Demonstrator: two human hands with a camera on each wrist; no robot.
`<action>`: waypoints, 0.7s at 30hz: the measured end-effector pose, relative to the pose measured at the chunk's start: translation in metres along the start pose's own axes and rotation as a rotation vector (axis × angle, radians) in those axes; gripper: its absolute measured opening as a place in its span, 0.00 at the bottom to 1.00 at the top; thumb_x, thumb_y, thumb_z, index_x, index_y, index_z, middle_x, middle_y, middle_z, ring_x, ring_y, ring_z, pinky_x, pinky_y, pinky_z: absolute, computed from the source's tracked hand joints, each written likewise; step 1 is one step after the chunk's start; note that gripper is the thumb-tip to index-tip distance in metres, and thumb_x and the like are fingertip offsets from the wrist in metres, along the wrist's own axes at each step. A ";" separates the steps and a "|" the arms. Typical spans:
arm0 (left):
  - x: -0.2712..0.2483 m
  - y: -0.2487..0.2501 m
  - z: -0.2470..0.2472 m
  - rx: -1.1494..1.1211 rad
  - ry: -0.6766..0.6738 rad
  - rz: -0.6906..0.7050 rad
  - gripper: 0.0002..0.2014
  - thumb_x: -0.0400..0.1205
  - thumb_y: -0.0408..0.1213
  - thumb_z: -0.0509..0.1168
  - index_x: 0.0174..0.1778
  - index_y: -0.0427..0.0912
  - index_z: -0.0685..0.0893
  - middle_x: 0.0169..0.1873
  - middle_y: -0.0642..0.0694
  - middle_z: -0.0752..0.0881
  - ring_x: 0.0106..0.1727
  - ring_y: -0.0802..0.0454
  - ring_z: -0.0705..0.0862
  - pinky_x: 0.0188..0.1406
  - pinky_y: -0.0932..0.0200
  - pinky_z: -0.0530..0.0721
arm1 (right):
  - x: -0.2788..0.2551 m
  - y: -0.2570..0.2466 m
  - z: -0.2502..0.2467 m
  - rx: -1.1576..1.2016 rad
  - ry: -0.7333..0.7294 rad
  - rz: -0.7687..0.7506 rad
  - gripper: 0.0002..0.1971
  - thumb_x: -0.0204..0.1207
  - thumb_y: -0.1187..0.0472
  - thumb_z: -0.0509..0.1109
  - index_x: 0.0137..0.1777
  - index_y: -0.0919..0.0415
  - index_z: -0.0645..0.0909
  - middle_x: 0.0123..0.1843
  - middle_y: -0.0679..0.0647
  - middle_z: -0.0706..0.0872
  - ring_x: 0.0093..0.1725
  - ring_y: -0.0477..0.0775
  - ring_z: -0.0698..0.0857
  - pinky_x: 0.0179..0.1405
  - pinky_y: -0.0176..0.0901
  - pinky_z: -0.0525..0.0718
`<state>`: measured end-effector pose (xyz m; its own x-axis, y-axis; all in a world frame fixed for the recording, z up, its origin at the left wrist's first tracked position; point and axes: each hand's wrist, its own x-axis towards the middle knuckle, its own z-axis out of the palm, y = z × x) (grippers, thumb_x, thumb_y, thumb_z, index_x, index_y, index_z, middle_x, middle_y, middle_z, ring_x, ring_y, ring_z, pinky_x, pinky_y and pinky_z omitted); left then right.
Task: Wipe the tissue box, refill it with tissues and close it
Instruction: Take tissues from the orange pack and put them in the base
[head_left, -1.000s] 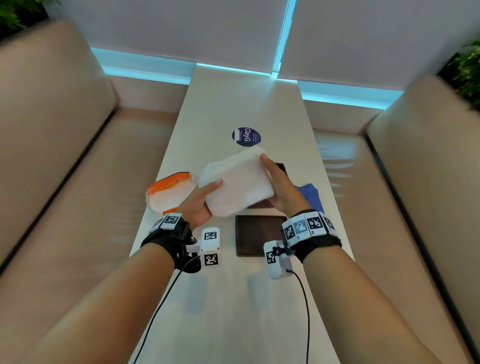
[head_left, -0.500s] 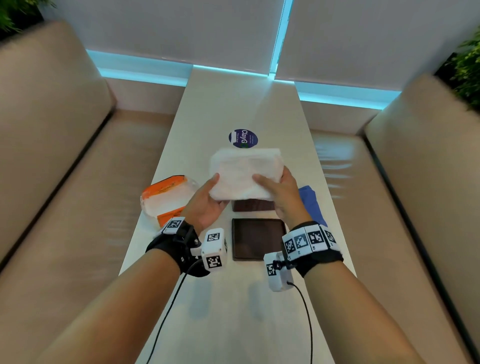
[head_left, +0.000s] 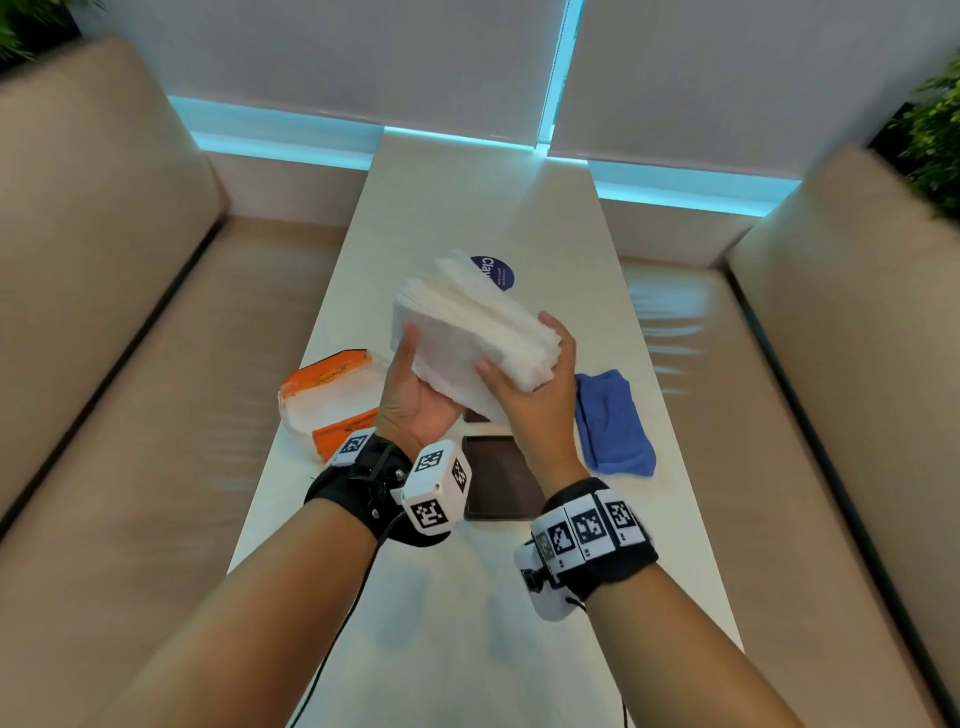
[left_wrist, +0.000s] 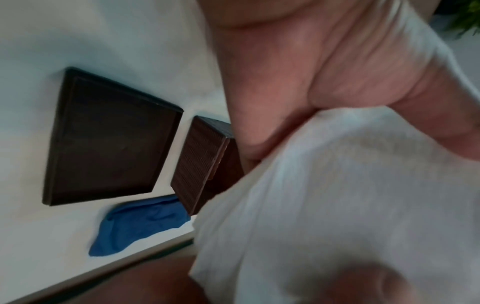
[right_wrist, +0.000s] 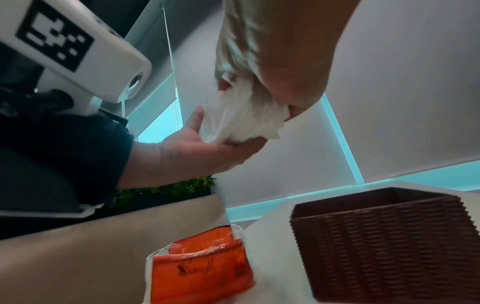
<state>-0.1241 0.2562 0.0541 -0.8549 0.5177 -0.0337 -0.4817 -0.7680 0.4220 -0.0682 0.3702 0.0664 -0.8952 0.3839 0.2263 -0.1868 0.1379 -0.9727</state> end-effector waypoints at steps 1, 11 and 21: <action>0.000 -0.001 -0.001 -0.005 0.001 0.013 0.52 0.61 0.52 0.81 0.79 0.40 0.65 0.74 0.34 0.72 0.77 0.33 0.68 0.67 0.37 0.79 | -0.001 0.000 0.000 0.002 0.006 0.009 0.37 0.66 0.71 0.80 0.72 0.59 0.65 0.59 0.34 0.74 0.54 0.13 0.74 0.55 0.13 0.73; 0.002 -0.006 -0.011 0.091 0.133 -0.013 0.46 0.55 0.53 0.84 0.68 0.39 0.78 0.62 0.35 0.85 0.67 0.37 0.81 0.72 0.38 0.73 | -0.008 0.004 0.001 -0.171 -0.072 -0.066 0.35 0.69 0.66 0.79 0.71 0.48 0.66 0.64 0.33 0.72 0.62 0.16 0.69 0.61 0.10 0.66; -0.003 -0.001 -0.019 0.064 0.094 -0.005 0.38 0.53 0.46 0.86 0.59 0.37 0.85 0.51 0.36 0.89 0.53 0.40 0.88 0.50 0.48 0.88 | -0.009 -0.001 -0.005 -0.310 -0.136 -0.005 0.25 0.68 0.59 0.79 0.66 0.55 0.79 0.59 0.44 0.76 0.62 0.42 0.77 0.64 0.32 0.73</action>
<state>-0.1246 0.2483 0.0362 -0.8682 0.4815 -0.1198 -0.4755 -0.7384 0.4783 -0.0582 0.3711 0.0658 -0.9444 0.2598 0.2014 -0.0779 0.4183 -0.9050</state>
